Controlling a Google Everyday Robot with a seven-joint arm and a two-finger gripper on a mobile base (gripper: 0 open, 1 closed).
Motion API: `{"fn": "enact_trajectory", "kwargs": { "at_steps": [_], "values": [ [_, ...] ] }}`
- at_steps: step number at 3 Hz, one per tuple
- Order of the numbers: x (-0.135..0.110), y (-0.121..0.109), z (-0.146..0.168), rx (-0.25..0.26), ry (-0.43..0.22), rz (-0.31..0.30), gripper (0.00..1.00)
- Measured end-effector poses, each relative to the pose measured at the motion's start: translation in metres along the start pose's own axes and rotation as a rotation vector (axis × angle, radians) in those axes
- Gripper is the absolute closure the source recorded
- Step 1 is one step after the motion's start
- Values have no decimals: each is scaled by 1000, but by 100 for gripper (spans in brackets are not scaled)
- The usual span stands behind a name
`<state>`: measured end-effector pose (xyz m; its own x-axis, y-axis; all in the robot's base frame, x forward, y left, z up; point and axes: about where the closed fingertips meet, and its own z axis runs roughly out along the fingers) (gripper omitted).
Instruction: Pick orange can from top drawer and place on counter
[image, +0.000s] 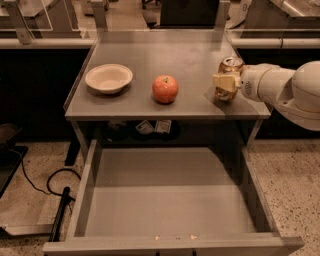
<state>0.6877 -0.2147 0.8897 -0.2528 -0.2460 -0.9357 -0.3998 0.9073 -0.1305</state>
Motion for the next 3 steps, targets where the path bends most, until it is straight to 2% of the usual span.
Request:
{"fn": "enact_trajectory", "kwargs": {
  "at_steps": [2,3],
  "values": [
    [22,-5,4,-16,3,61,100],
    [18,-5,3,-16,3,62,82]
  ]
}}
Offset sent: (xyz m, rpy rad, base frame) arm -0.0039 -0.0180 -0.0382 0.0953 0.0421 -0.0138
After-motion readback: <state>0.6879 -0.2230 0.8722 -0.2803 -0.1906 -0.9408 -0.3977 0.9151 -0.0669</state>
